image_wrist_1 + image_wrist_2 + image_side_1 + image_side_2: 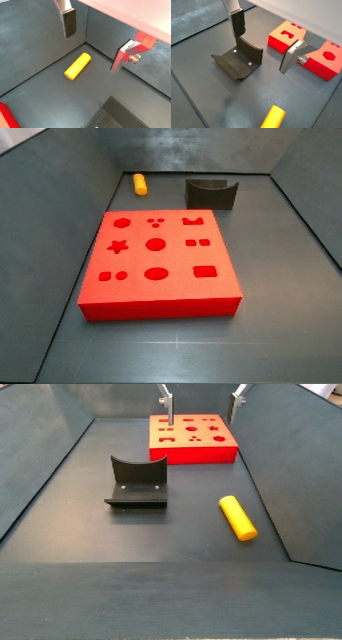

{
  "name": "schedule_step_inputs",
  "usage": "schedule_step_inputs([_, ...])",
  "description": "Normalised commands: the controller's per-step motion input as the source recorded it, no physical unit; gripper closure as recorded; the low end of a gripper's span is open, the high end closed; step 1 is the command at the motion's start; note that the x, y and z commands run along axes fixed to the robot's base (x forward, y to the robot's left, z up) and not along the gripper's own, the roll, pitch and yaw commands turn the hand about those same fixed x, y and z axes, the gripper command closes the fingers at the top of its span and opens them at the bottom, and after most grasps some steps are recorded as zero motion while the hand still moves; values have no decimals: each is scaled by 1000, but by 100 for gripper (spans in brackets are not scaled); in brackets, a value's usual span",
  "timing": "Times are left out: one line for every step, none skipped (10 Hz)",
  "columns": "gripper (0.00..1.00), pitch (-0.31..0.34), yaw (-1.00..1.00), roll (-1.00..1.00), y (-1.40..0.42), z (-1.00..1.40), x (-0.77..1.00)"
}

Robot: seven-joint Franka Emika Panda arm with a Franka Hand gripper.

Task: Pick up the oval object. Move up. Place the oval object on the fixture. Regrasp the oval object. Move to above the board. Insert the oval object.
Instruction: Pick up the oval object.

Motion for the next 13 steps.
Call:
schedule_step_inputs([0,0,0,-269,166,-160,-37])
schedule_step_inputs([0,-79,246,-53,580,-977,-217])
schedule_step_inputs([0,-63,80,121,440,-1000,-243])
schedule_step_inputs([0,-54,0,131,294,-1000,-269])
schedule_step_inputs([0,-33,0,21,191,-1000,-283])
schedule_step_inputs([0,-21,0,30,0,-1000,-251])
schedule_step_inputs([0,-26,23,46,0,-1000,-223])
schedule_step_inputs([0,-41,0,100,0,-1000,-186])
schedule_step_inputs([0,-40,0,119,-29,-1000,-191])
schedule_step_inputs([0,-43,0,134,-126,-1000,-134])
schedule_step_inputs([0,-70,0,204,-160,-974,-80])
schedule_step_inputs([0,-73,0,226,-163,-926,-126])
schedule_step_inputs([0,-94,40,219,-123,-926,-289])
